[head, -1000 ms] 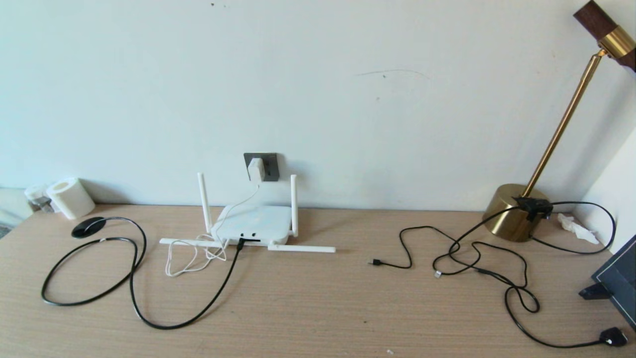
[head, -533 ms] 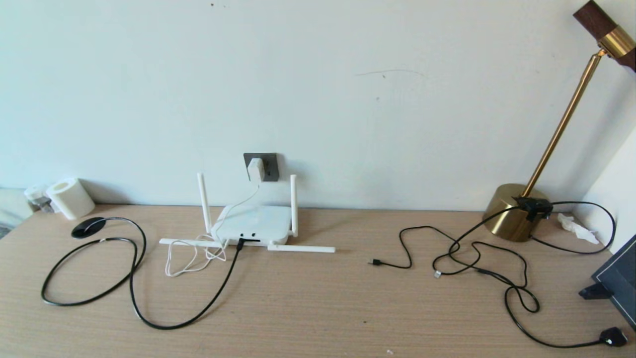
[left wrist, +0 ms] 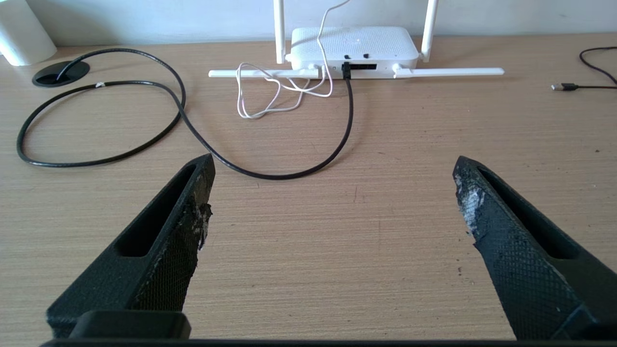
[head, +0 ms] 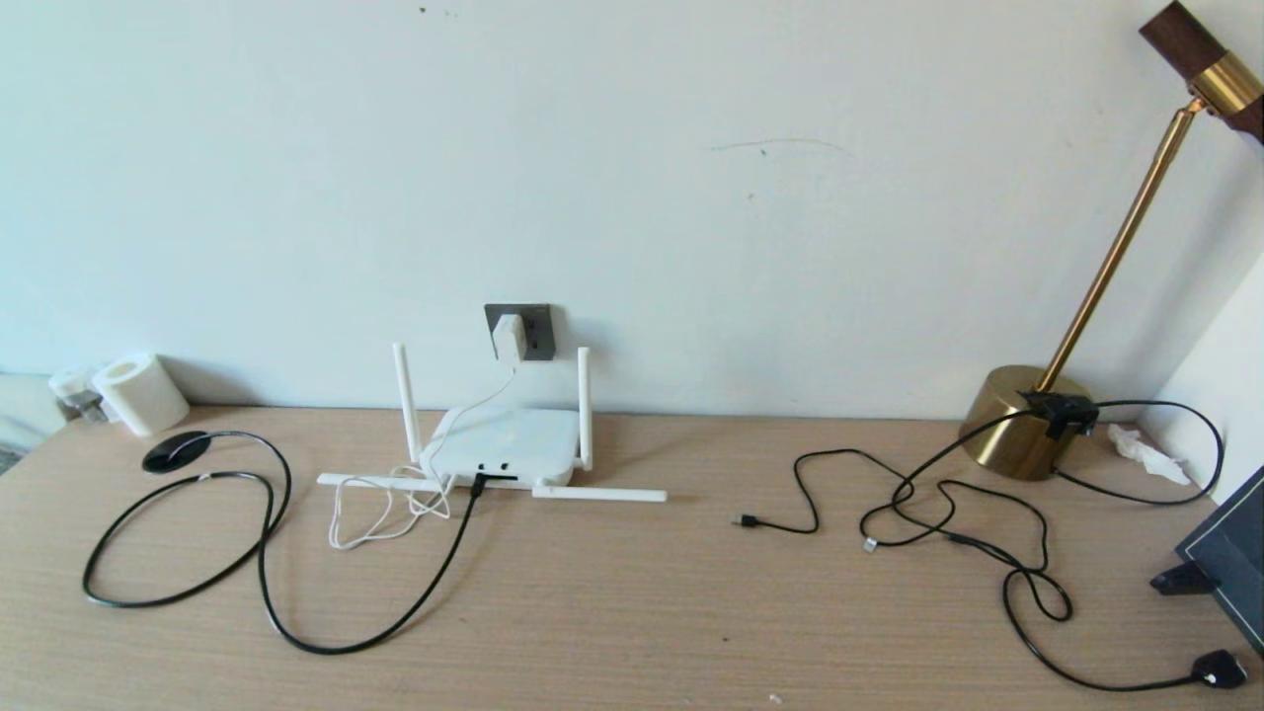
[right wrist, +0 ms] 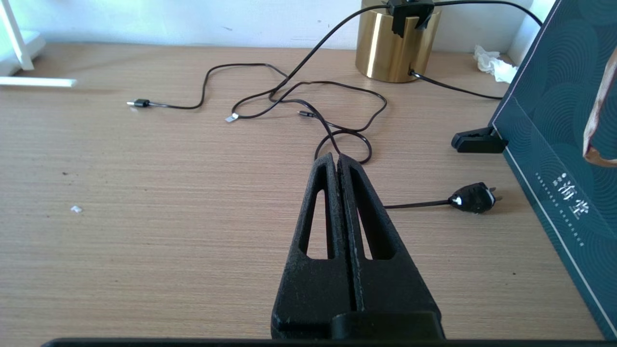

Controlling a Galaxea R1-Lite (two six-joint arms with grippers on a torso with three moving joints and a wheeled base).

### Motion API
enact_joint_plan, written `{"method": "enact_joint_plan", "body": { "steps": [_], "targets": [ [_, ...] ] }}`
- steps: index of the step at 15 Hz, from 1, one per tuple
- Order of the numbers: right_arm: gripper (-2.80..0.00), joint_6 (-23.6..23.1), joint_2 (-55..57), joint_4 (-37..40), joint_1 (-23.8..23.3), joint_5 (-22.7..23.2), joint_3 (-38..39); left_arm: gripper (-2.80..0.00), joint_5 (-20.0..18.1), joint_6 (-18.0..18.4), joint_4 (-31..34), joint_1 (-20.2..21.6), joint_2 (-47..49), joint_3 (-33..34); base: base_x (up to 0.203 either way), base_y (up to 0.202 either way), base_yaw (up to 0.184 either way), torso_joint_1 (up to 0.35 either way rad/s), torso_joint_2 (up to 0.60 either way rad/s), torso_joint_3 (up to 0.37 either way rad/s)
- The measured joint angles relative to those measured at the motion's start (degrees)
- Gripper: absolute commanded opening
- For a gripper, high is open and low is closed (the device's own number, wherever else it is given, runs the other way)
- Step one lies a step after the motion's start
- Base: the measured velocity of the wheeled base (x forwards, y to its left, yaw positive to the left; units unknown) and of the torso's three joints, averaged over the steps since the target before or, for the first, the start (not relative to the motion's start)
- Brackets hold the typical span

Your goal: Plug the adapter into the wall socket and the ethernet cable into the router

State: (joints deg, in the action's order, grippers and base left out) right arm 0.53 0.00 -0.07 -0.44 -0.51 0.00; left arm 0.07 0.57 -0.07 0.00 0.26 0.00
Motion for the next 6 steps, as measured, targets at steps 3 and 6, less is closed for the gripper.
{"method": "enact_joint_plan", "body": {
  "steps": [3, 6],
  "targets": [
    [-2.8, 0.2, 0.0, 0.0, 0.0, 0.0, 0.0, 0.0, 0.0, 0.0, 0.0, 0.0, -0.3, 0.0, 0.0, 0.0, 0.0, 0.0, 0.0, 0.0],
    [-2.8, 0.2, 0.0, 0.0, 0.0, 0.0, 0.0, 0.0, 0.0, 0.0, 0.0, 0.0, -0.3, 0.0, 0.0, 0.0, 0.0, 0.0, 0.0, 0.0]
  ]
}}
